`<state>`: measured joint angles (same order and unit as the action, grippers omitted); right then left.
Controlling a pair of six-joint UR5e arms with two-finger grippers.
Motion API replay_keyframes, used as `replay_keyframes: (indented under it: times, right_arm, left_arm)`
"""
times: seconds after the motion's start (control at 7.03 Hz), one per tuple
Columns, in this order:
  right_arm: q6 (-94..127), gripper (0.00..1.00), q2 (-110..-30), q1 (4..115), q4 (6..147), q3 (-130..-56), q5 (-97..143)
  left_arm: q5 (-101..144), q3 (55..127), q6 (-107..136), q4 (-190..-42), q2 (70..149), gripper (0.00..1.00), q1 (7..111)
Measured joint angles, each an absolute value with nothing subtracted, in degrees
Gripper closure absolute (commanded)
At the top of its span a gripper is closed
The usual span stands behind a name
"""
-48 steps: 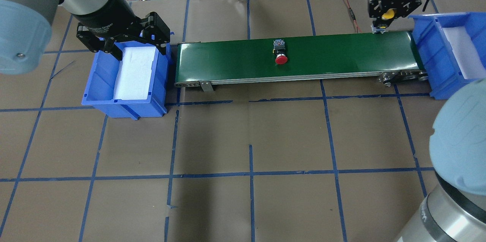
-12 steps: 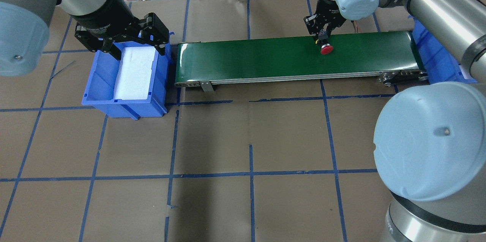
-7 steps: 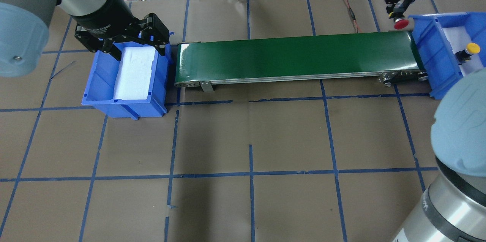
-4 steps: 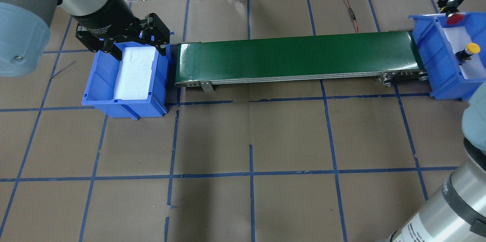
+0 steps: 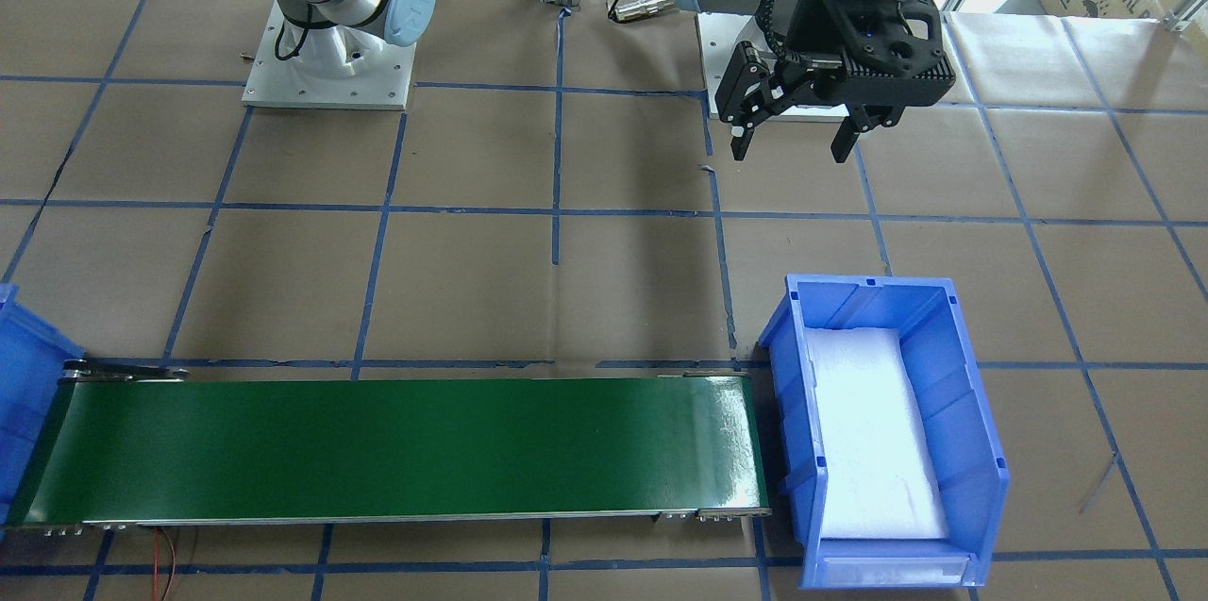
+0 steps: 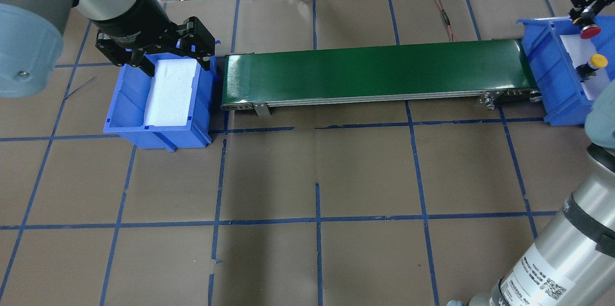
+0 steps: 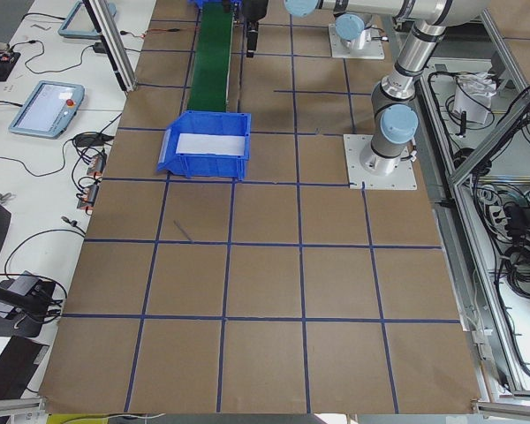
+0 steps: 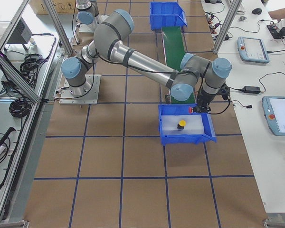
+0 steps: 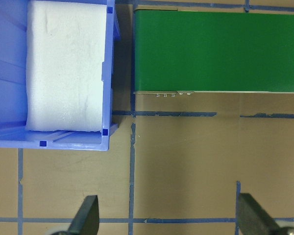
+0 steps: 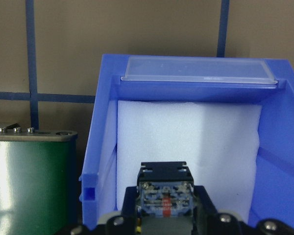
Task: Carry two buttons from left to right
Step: 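Carry the red button into the far blue bin and release it with the right gripper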
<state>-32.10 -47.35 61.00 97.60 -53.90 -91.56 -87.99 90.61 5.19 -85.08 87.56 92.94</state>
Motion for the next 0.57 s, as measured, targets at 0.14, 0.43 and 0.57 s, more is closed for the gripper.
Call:
replay_keyframes:
  times: [0.14, 0.43, 0.57]
  right_arm:
    - [-32.16, 0.88, -46.41, 60.73, 97.67, -53.5, -91.57]
    - [-32.3, 0.83, -44.96, 59.84, 97.89, -53.37, -91.56]
    - [-32.31, 0.83, -44.2, 59.46, 98.04, -53.37, -91.49]
  left_arm:
    - [-88.0, 90.61, 5.19, -85.08, 87.54, 0.0, 92.93]
    - [-88.05, 90.61, 5.19, -85.1, 87.54, 0.0, 92.9]
    - [-88.06, 90.61, 5.19, -85.13, 87.54, 0.0, 92.9]
